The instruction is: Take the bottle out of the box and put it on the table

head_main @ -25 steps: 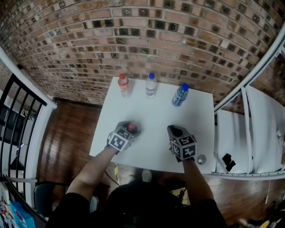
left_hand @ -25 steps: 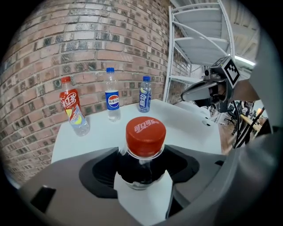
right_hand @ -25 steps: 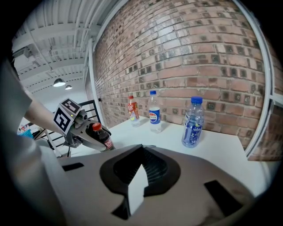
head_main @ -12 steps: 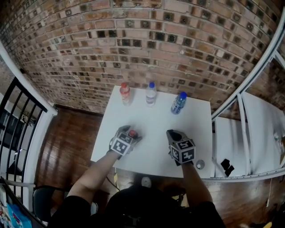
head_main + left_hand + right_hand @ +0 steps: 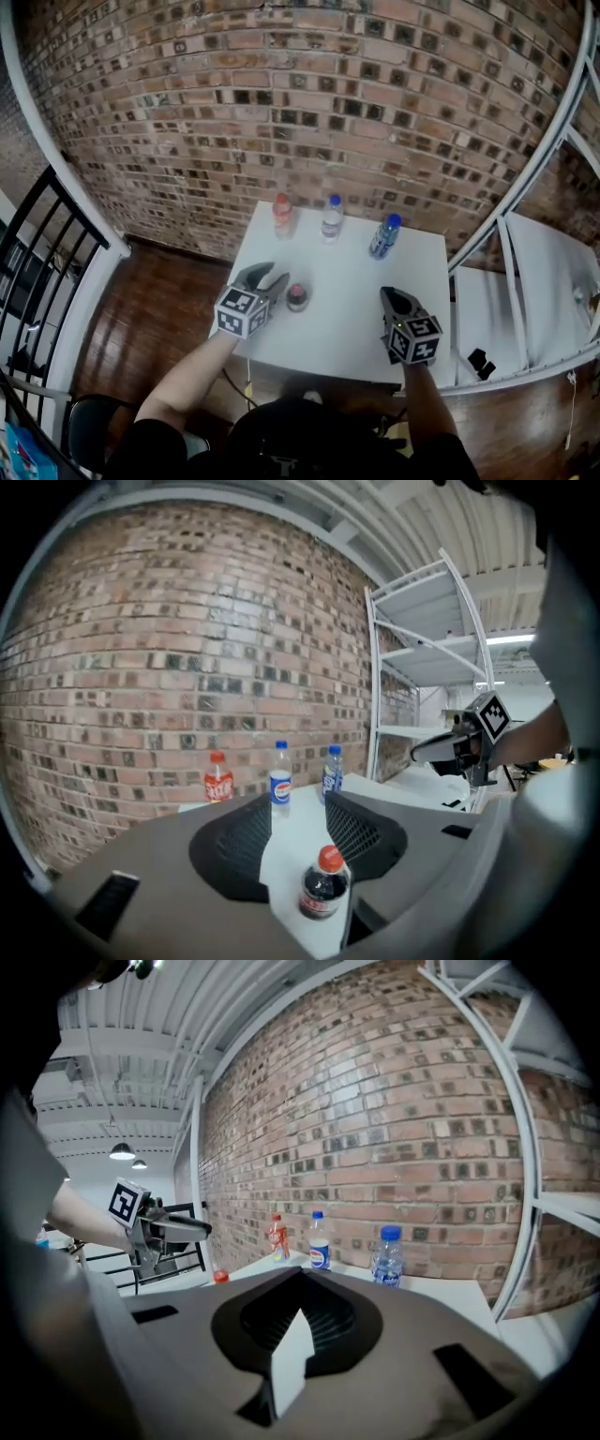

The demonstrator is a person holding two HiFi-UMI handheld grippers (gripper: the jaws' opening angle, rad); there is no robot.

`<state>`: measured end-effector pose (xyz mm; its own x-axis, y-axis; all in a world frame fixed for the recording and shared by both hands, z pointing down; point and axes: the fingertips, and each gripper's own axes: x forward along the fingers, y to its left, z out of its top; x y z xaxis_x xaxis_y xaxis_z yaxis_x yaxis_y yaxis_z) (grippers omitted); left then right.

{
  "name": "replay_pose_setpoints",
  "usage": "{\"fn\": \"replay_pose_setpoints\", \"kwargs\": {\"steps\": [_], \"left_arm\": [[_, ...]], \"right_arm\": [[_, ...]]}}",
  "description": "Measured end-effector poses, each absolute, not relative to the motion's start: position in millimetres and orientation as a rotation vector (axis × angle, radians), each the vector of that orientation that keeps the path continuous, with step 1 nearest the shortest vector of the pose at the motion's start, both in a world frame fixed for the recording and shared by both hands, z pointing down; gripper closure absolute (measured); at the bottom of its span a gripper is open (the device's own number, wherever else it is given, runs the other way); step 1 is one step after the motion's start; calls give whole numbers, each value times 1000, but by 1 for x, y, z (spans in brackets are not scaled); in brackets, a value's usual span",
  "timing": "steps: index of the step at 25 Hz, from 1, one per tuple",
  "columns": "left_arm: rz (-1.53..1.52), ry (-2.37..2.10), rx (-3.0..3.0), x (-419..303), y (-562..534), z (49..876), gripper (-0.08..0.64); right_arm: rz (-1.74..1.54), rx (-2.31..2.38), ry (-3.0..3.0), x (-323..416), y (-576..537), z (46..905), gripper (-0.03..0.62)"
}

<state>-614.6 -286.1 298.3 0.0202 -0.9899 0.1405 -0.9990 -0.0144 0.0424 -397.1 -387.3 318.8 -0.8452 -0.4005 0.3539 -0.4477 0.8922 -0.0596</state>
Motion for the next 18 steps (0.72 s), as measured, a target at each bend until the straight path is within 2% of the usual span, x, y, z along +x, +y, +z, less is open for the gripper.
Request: {"fn": "replay_pose_setpoints", "kwargs": {"steps": [3, 4, 9, 18], "left_arm": [[29, -2228, 2122, -638, -262, 271, 476], [0, -2274, 2099, -648, -253, 263, 549], [-217, -2426, 2000, -685, -206, 220, 557], [-247, -2539, 1985, -692, -114, 200, 557]], "right_arm": [[180, 673, -2782, -385, -383, 296, 592], [187, 691, -2801, -382, -381, 290, 592], [239, 739, -2881, -376, -368, 266, 592], [351, 781, -2966, -333, -336, 248, 592]]}}
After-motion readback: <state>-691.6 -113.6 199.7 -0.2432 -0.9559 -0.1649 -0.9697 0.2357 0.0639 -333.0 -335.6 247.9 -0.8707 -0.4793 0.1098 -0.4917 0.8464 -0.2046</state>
